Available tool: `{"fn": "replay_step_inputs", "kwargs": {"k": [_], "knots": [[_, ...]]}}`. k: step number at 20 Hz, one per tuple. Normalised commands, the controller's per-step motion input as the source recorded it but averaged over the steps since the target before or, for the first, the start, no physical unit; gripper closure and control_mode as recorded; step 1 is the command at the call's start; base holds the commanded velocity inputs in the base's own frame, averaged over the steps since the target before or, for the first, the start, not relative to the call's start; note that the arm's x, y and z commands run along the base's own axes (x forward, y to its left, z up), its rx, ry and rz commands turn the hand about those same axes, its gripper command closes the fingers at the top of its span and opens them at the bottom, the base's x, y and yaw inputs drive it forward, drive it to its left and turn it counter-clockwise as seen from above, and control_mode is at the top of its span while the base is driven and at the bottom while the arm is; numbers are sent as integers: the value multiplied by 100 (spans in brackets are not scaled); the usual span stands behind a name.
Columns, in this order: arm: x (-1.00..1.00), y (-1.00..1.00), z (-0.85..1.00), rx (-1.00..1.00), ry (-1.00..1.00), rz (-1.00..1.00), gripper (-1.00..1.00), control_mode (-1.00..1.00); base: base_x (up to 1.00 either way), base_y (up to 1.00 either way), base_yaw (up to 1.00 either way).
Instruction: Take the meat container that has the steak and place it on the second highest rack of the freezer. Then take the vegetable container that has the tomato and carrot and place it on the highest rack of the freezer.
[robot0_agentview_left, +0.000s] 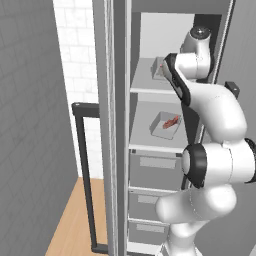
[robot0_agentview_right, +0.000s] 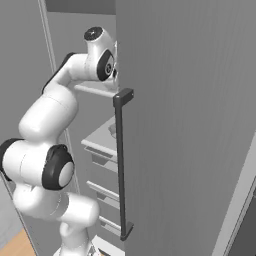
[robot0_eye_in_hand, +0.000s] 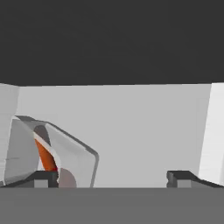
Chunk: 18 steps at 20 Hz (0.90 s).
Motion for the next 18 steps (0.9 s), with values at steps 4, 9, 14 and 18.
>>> {"fn": "replay_step_inputs", "kwargs": {"k": [4, 9, 14, 18], "knots": [[-84, 14, 63, -6, -4, 0, -100, -100, 0, 0, 0], [-95, 15, 37, -1, 7, 3, -100, -100, 0, 0, 0], [-100, 19, 0, 2, 12, 11, -100, -100, 0, 0, 0], [-100, 19, 0, 11, 8, 4, -100, -100, 0, 0, 0]]}}
